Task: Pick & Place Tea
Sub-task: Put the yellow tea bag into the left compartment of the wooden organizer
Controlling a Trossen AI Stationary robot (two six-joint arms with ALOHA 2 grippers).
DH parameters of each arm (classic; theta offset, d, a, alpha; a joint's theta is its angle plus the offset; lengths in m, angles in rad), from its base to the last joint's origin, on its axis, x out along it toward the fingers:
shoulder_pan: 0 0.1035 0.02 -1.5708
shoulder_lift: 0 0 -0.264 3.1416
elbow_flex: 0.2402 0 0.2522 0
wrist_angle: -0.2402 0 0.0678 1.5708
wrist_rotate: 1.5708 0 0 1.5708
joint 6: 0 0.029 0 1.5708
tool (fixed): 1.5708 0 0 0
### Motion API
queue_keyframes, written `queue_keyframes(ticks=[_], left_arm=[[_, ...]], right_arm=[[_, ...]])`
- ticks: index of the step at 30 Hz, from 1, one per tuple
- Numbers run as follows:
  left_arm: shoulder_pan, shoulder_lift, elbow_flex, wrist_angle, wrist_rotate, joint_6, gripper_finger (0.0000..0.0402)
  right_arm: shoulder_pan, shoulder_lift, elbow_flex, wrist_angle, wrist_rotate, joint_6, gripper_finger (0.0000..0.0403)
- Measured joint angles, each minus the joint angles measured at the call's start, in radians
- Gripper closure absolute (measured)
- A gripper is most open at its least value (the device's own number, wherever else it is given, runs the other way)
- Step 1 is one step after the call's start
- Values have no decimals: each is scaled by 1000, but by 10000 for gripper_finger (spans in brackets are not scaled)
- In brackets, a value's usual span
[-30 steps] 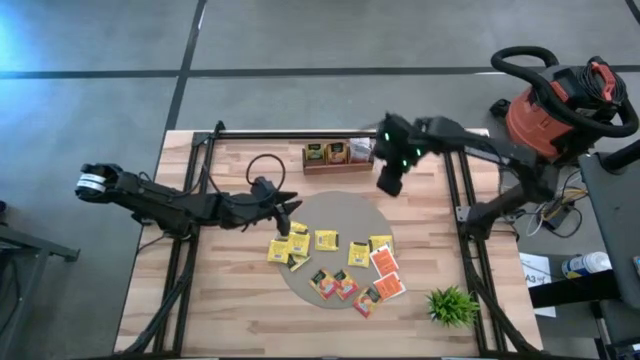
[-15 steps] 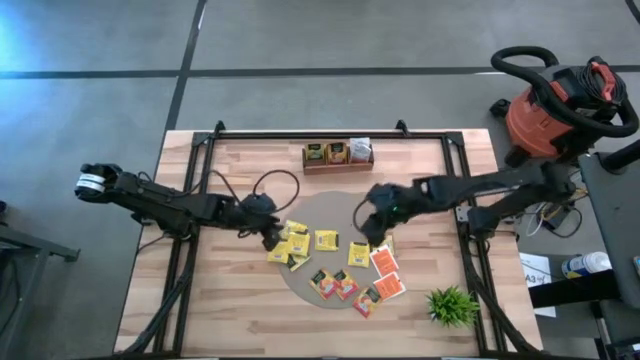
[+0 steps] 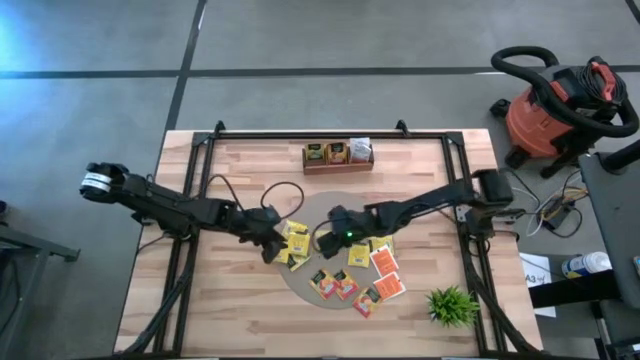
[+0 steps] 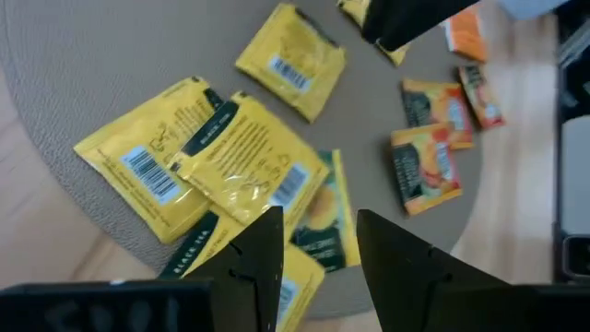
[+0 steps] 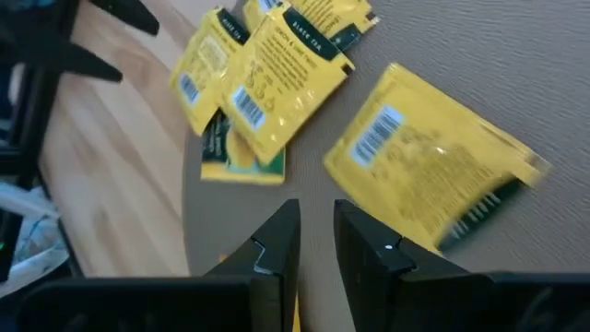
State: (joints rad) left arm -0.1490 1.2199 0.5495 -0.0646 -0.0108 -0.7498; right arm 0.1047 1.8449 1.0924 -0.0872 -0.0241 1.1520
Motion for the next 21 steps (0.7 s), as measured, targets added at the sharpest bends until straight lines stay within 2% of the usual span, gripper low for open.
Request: queue_keyframes(ticks=[5, 11, 21], left_arm=[[1, 104, -2, 13, -2, 23, 268], [1, 231, -2, 127, 27, 23, 268], [1, 297, 2, 157, 24, 15, 268]], right_arm=[[-7, 110, 119, 2, -3, -23, 335], [-31, 214, 229, -14, -44, -59, 335], [-43, 232, 235, -51, -64, -55, 335]])
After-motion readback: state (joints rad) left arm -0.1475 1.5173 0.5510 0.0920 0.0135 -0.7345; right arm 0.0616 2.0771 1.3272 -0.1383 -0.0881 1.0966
